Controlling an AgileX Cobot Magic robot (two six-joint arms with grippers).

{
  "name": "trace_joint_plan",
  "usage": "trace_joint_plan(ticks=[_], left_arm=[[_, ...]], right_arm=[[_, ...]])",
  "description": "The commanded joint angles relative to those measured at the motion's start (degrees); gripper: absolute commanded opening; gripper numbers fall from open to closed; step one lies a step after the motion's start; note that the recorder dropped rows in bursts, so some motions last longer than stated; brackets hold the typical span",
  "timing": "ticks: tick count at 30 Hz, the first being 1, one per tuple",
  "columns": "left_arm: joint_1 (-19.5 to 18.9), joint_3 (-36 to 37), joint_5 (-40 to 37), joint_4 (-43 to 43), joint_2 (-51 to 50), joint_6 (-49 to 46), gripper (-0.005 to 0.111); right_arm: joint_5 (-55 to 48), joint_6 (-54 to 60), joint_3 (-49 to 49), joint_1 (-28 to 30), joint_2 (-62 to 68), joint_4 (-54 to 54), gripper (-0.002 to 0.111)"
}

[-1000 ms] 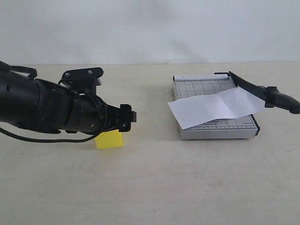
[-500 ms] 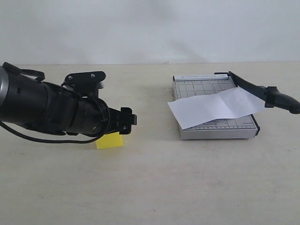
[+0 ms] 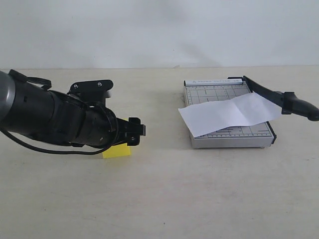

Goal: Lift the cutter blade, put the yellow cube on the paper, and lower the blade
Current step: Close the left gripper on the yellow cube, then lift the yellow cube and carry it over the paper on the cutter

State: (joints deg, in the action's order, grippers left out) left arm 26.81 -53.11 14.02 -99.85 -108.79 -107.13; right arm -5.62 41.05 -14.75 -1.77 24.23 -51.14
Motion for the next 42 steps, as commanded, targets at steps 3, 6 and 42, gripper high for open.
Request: trace_joint_plan(ticks=[3, 6, 42], left_arm=[[0.34, -0.30, 0.09, -0.10, -0.19, 0.48, 0.089], [0.34, -0.30, 0.10, -0.10, -0.19, 0.48, 0.087], [10.46, -27.67, -12.30, -0.10, -7.63, -12.31, 0.004]], right_arm=[[0.35, -0.08, 0.07, -0.02, -0.23, 0.28, 0.000], [0.35, -0.08, 0.07, -0.02, -0.23, 0.28, 0.000], [0.62, -0.08, 0.07, -0.02, -0.23, 0.28, 0.000]])
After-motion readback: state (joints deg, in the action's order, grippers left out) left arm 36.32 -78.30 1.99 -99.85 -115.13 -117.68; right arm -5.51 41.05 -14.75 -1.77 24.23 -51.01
